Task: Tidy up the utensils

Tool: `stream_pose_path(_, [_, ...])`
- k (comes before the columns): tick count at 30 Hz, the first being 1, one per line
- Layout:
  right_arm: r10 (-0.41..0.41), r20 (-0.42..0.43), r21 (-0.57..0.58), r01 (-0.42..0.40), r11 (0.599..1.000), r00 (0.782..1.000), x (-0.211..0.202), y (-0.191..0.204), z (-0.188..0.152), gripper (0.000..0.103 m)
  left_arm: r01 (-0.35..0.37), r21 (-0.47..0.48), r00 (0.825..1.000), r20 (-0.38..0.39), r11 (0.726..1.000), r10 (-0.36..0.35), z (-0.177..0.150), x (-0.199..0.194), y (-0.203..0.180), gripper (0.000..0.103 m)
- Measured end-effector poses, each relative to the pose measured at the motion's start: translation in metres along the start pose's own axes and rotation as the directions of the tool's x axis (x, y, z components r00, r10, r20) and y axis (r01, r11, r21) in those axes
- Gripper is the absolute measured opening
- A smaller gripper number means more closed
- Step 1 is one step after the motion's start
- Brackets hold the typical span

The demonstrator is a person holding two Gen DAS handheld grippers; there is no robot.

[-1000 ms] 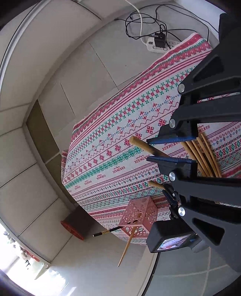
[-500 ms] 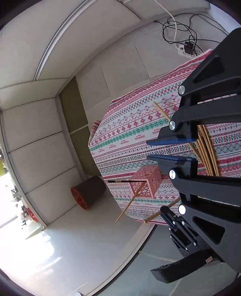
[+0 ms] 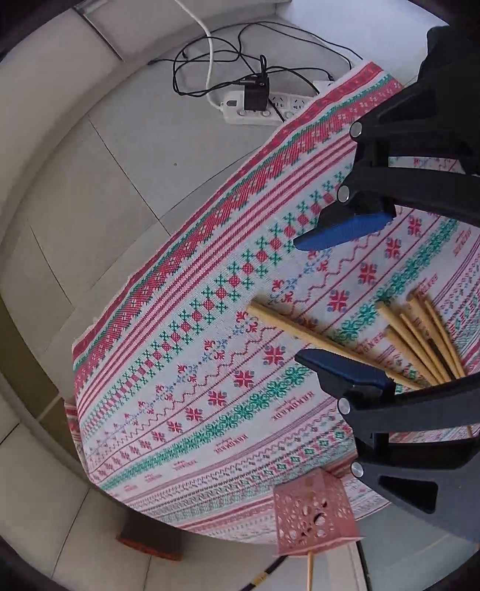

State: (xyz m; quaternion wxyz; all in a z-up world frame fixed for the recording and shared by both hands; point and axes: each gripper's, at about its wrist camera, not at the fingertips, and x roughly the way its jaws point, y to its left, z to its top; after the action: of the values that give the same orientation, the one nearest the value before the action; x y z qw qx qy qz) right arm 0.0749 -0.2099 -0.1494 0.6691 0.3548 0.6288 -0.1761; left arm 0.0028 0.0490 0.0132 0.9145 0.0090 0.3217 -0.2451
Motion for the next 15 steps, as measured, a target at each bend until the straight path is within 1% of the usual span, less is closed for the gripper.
stream_pose_path(2, [-0.032, 0.004, 0.009, 0.032, 0.999, 0.999, 0.013, 0.012, 0.002, 0.054, 0.003, -0.006, 1.0, -0.009, 1.0, -0.003, 0.0, 0.003, 0.004, 0.006])
stream_pose_path(3, [-0.069, 0.031, 0.006, 0.069, 0.998, 0.997, 0.013, 0.02, 0.001, 0.05, 0.0, -0.008, 1.0, -0.01, 1.0, 0.0, 0.0, 0.004, 0.005, 0.006])
stream_pose_path(4, [-0.094, 0.053, -0.012, 0.095, 0.995, 0.994, 0.015, 0.03, 0.002, 0.035, -0.007, -0.011, 1.0, -0.009, 1.0, 0.007, 0.0, 0.005, 0.007, 0.006])
stream_pose_path(5, [-0.146, 0.072, -0.027, 0.148, 0.989, 0.987, 0.015, 0.037, 0.002, 0.014, -0.011, -0.012, 1.0, -0.008, 1.0, 0.011, 0.0, 0.006, 0.009, 0.006])
stream_pose_path(6, [-0.17, 0.096, -0.037, 0.175, 0.984, 0.981, 0.017, 0.044, 0.0, 0.014, -0.014, -0.017, 1.0, -0.007, 1.0, 0.014, 0.001, 0.006, 0.011, 0.006])
stream_pose_path(8, [-0.155, 0.112, -0.024, 0.159, 0.987, 0.982, 0.018, 0.049, -0.002, 0.01, -0.014, -0.034, 1.0, 0.0, 0.999, 0.014, 0.002, 0.005, 0.014, 0.006])
stream_pose_path(10, [-0.101, 0.13, -0.034, 0.107, 0.994, 0.986, 0.012, 0.051, -0.007, 0.008, -0.007, -0.043, 1.0, 0.012, 0.999, 0.008, 0.003, -0.001, 0.015, 0.006])
stream_pose_path(11, [-0.09, 0.154, -0.049, 0.099, 0.994, 0.984, 0.005, 0.054, -0.011, 0.008, -0.004, -0.043, 1.0, 0.022, 0.999, 0.005, 0.004, -0.004, 0.015, 0.006])
stream_pose_path(12, [-0.058, 0.189, -0.072, 0.072, 0.995, 0.98, -0.007, 0.057, -0.017, 0.008, -0.003, -0.043, 1.0, 0.03, 0.999, 0.004, 0.005, -0.007, 0.014, 0.006])
stream_pose_path(14, [0.022, 0.227, -0.118, 0.005, 0.993, 0.974, -0.031, 0.061, -0.028, 0.008, 0.001, -0.043, 0.999, 0.049, 0.999, 0.001, 0.009, -0.016, 0.011, 0.006])
stream_pose_path(15, [0.062, 0.249, -0.146, -0.026, 0.989, 0.967, -0.047, 0.061, -0.035, 0.008, 0.01, -0.046, 0.998, 0.057, 0.999, -0.007, 0.01, -0.02, 0.009, 0.006])
